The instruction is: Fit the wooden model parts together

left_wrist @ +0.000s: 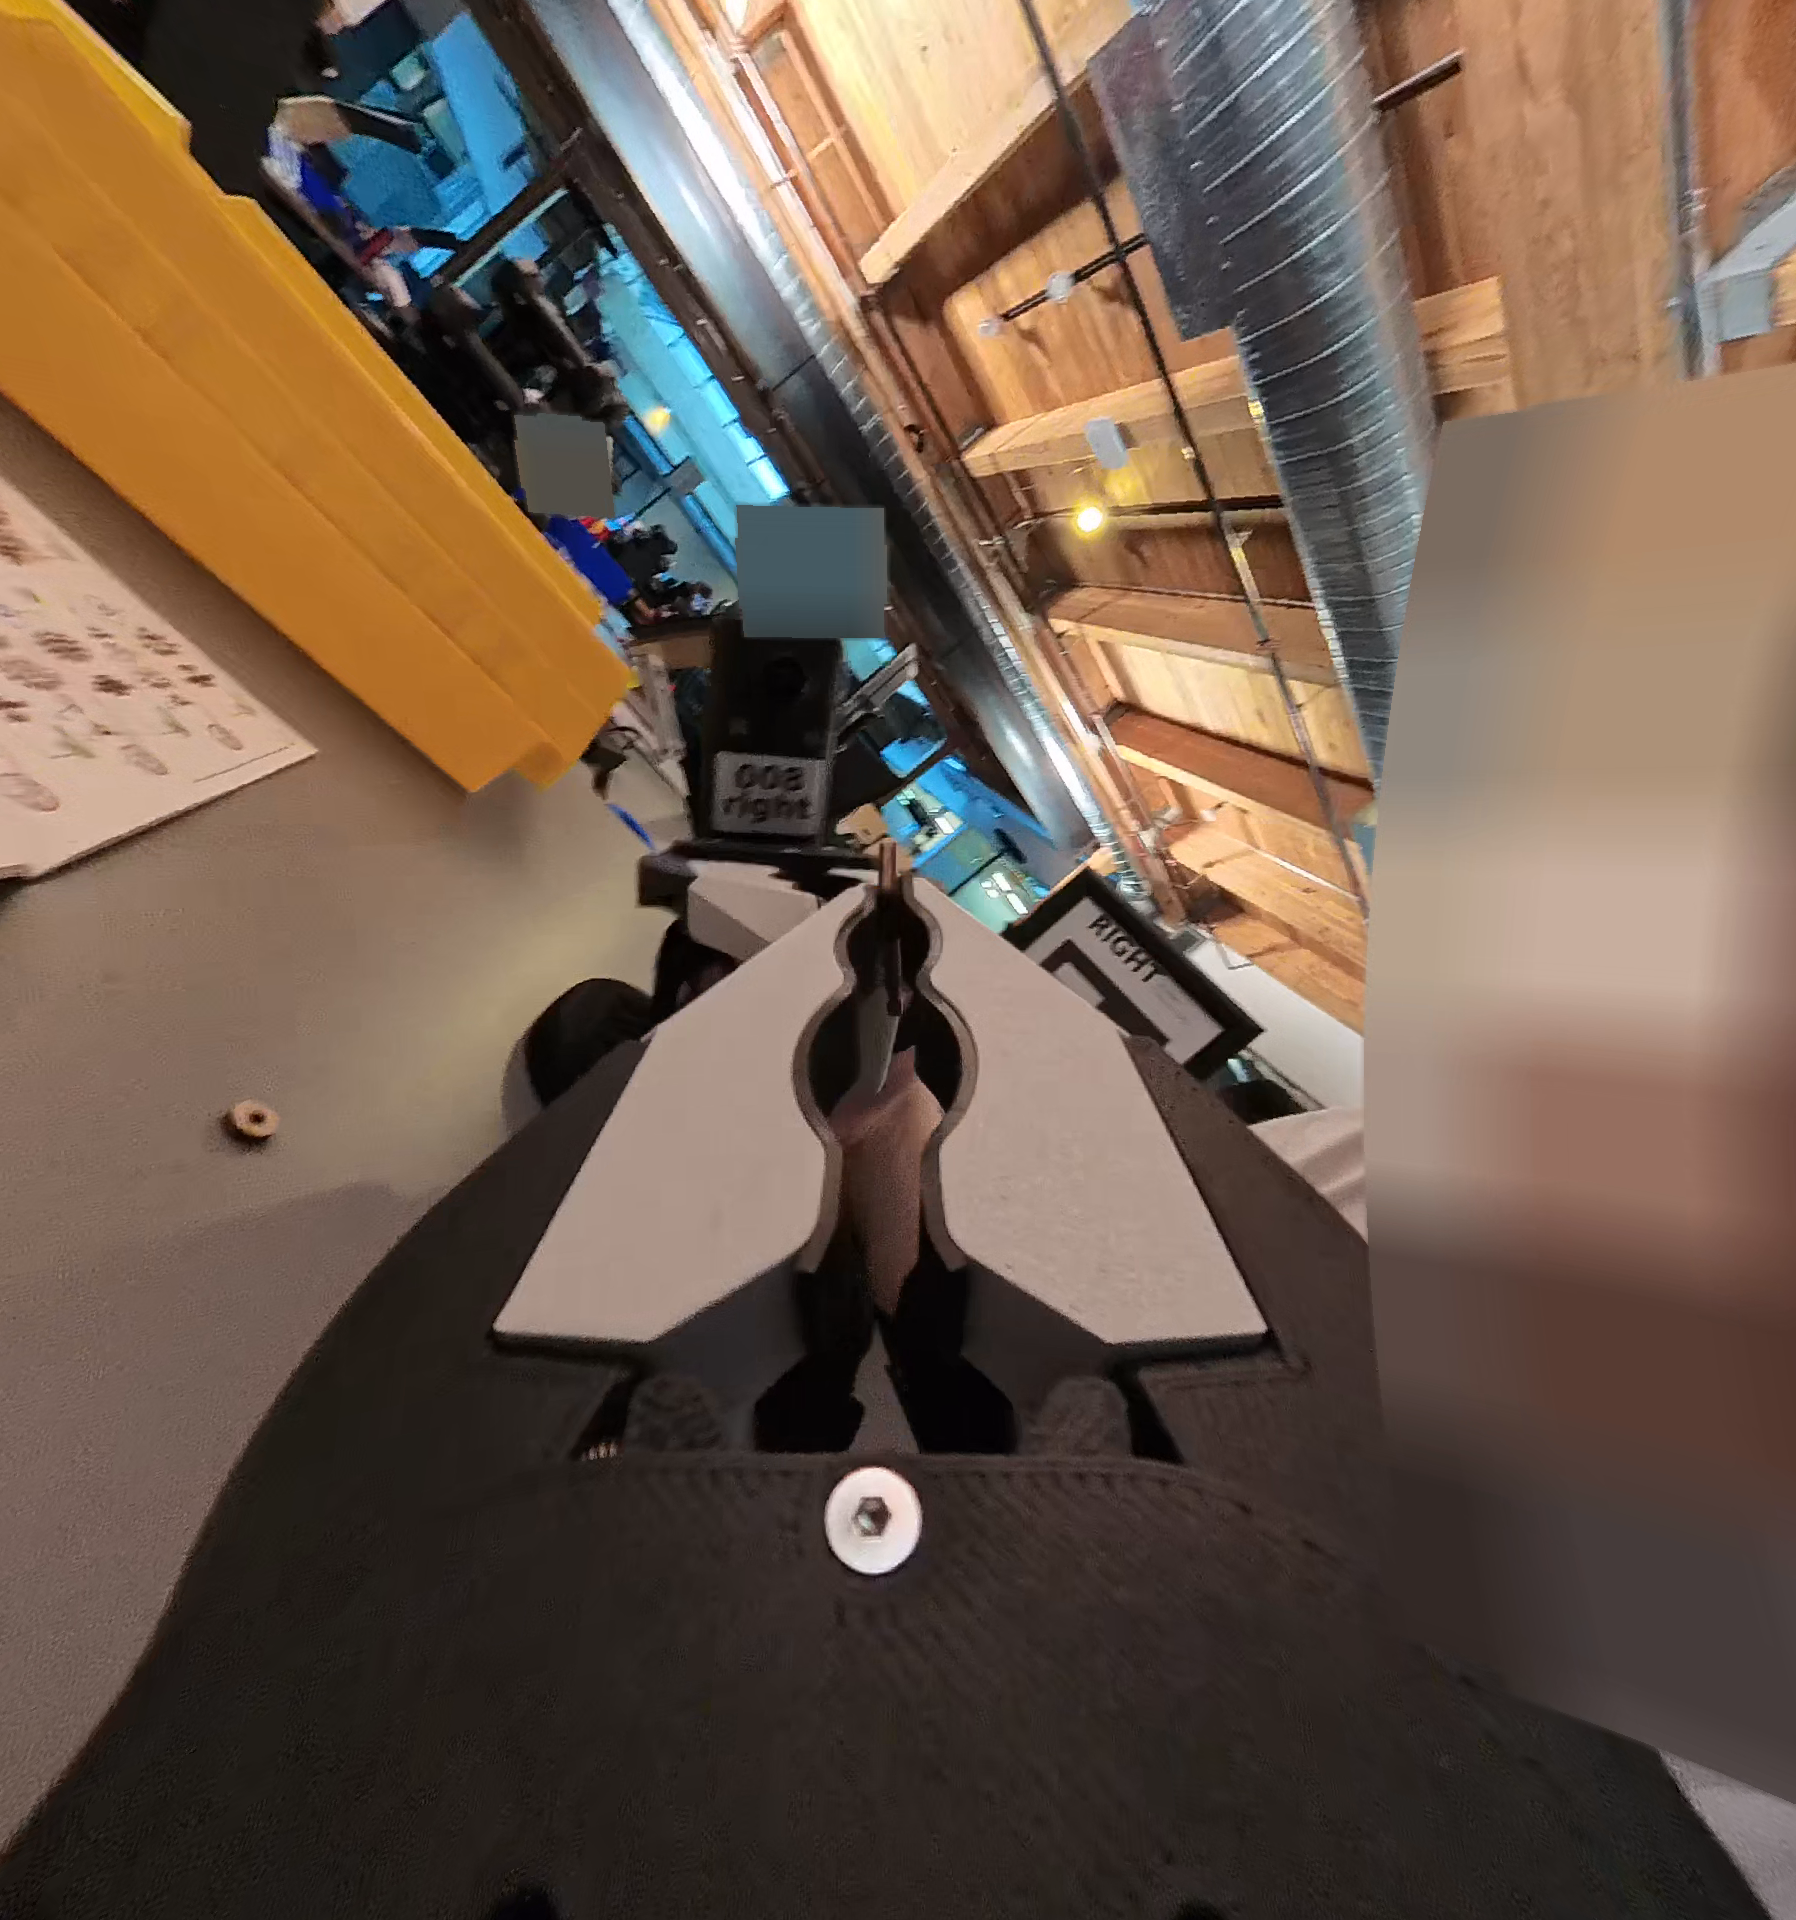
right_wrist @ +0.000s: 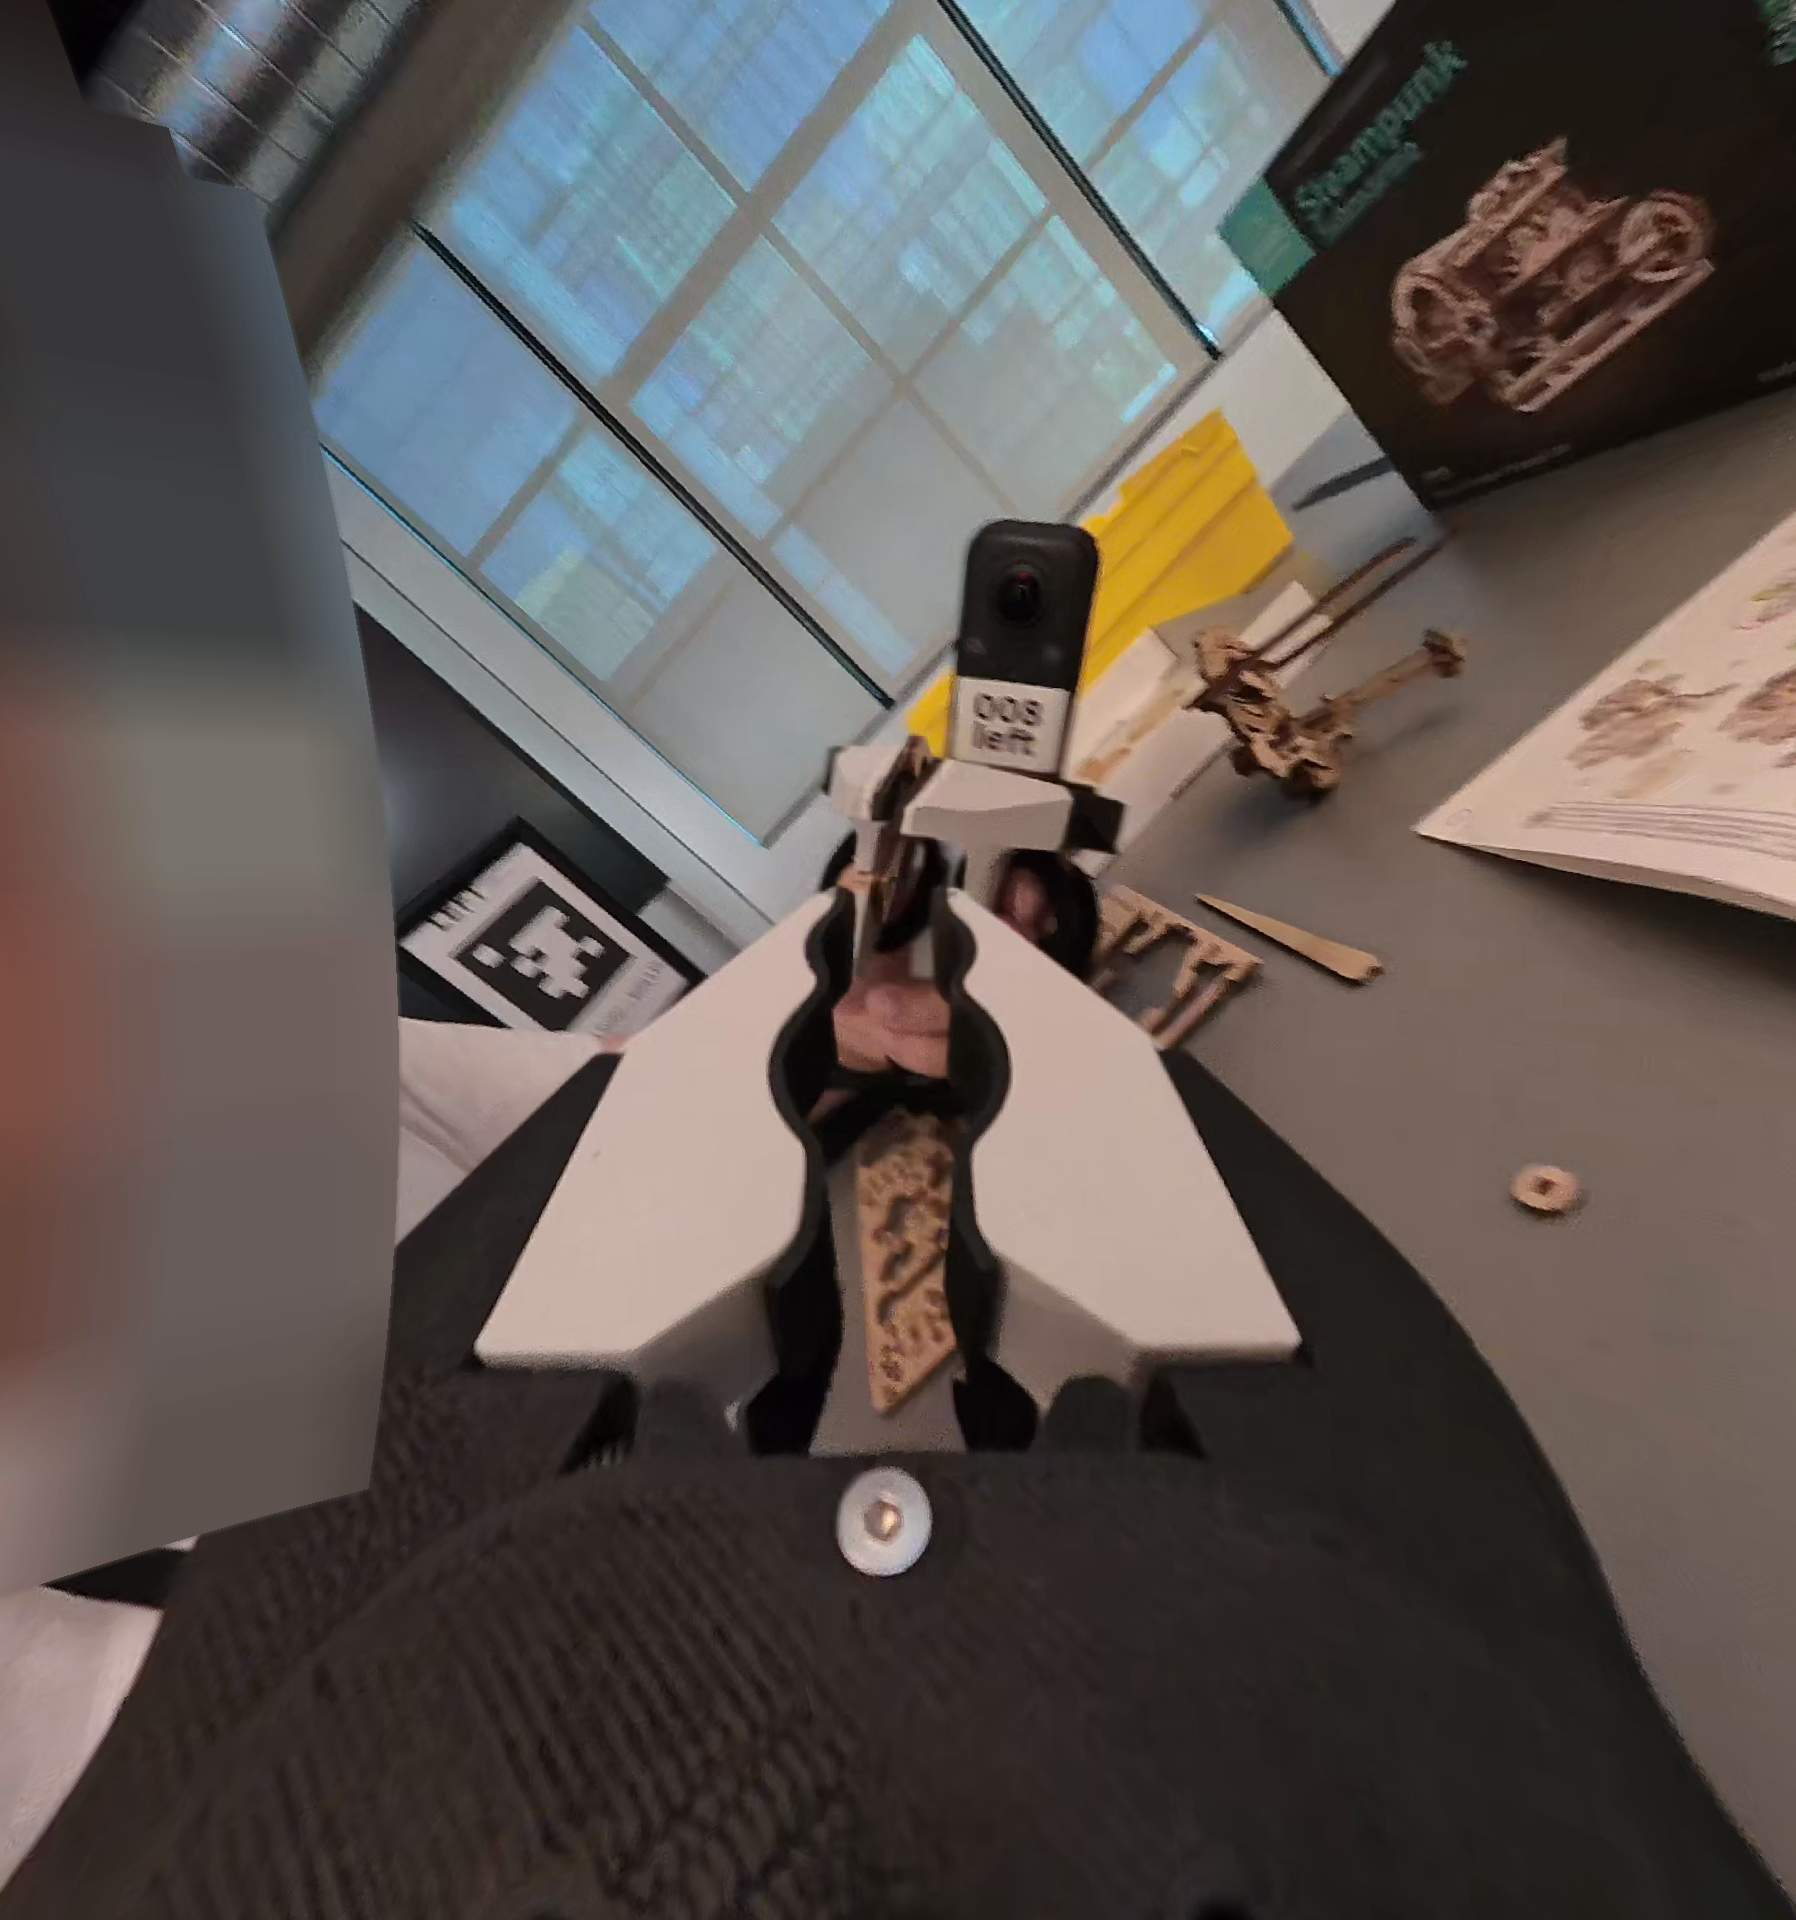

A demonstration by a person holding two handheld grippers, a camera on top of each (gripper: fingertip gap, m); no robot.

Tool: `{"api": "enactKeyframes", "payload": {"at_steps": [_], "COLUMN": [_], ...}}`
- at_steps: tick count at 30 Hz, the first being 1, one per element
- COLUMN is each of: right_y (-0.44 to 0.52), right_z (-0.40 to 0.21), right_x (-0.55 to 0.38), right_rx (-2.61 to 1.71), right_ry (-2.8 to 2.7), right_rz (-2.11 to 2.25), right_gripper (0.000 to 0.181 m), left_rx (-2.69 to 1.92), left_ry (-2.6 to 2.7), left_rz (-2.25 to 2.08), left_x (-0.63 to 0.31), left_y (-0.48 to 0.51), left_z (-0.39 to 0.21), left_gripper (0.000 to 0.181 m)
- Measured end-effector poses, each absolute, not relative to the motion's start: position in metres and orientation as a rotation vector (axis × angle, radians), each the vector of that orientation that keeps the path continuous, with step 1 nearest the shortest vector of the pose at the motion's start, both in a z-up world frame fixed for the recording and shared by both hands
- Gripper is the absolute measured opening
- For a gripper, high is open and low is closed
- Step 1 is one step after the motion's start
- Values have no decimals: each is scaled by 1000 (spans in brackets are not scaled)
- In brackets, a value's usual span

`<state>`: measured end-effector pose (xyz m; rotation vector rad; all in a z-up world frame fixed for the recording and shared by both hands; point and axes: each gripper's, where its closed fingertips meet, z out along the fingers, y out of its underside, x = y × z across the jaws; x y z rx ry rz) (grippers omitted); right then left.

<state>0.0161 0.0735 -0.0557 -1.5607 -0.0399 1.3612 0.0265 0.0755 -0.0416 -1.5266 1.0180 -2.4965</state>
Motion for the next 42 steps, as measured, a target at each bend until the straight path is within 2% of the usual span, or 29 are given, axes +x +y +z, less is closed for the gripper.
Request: {"api": "enactKeyframes", "payload": {"at_steps": [1,5,8,14,26,27,28,34,36,42], "right_y": [74,83,87,106,120,120,117,122,123,117], "right_z": [-59,-69,-77,-96,-128,-131,-134,-144,-139,-136], "right_x": [22,47,45,52,68,69,68,70,72,67], "right_rx": [-1602,-1790,-1906,-2021,-2079,-2077,-2070,-2060,-2052,-2046], "right_ry": [-65,-256,-430,-691,-962,-971,-1001,-1089,-1060,-990], "right_rz": [1295,1015,1062,1070,1190,1198,1217,1145,1182,1363], "right_gripper": [10,13,16,15,16,13,0,0,8,11], "left_rx": [-1561,-1791,-1926,-2104,-2155,-2158,-2163,-2185,-2179,-2158], "left_ry": [1030,1220,1362,1468,1573,1563,1559,1565,1564,1620], "left_rz": [-2448,-2058,-1878,-1812,-1634,-1657,-1677,-1700,-1711,-1691], "left_x": [28,35,40,52,76,77,78,79,79,77], "left_y": [79,90,89,84,104,104,104,103,104,101], "left_z": [-46,-87,-110,-129,-140,-139,-140,-147,-145,-147], "left_gripper": [0,0,0,0,0,0,0,0,0,0]}}
